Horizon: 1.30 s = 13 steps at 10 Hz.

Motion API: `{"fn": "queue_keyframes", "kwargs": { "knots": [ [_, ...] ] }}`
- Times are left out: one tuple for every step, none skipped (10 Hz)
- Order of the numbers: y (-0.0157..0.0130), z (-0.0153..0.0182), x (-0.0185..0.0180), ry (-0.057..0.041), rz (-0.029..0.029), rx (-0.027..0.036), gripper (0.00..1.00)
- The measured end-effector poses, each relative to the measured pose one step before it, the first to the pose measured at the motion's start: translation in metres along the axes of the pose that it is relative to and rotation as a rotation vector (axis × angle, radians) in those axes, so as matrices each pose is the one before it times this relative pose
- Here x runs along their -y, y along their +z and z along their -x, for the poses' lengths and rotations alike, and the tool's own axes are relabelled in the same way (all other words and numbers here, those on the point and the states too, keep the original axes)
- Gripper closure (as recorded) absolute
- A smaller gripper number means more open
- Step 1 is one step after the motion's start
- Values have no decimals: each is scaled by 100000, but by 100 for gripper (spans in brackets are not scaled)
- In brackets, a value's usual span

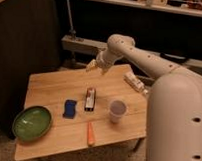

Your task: Place the eraser on the white sponge

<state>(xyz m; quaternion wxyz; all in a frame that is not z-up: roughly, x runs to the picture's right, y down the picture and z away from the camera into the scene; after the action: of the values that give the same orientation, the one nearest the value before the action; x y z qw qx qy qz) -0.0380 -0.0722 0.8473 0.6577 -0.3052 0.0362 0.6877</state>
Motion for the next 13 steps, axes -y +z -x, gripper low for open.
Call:
{"fn": "queue_keyframes", "kwargs": {
  "knots": [
    [766, -360, -212, 258, -4194, -2096, 35],
    [799, -768, 342, 807, -7032, -3350, 35],
    [344, -452, -73, 302, -2449, -1488, 35],
    [756, -922, 43, 259, -2170, -2417, 35],
    [1106, -812, 272, 158, -1201, -1977, 35],
    [1024, -679, 191, 169, -290, -1674, 35],
    [894, -551, 29, -109, -351, -1408, 35],
    [946, -587, -305, -457, -390, -1530, 35],
    [1167, -557, -458, -756, -779, -1666, 35],
    [615, -211, -85, -11, -852, -616, 35],
    [760, -270, 49, 560, -1523, -781, 35],
    [446, -9, -17, 632, -1889, -52, 35],
    [850, -196, -152, 629, -1759, -924, 35]
  ]
}}
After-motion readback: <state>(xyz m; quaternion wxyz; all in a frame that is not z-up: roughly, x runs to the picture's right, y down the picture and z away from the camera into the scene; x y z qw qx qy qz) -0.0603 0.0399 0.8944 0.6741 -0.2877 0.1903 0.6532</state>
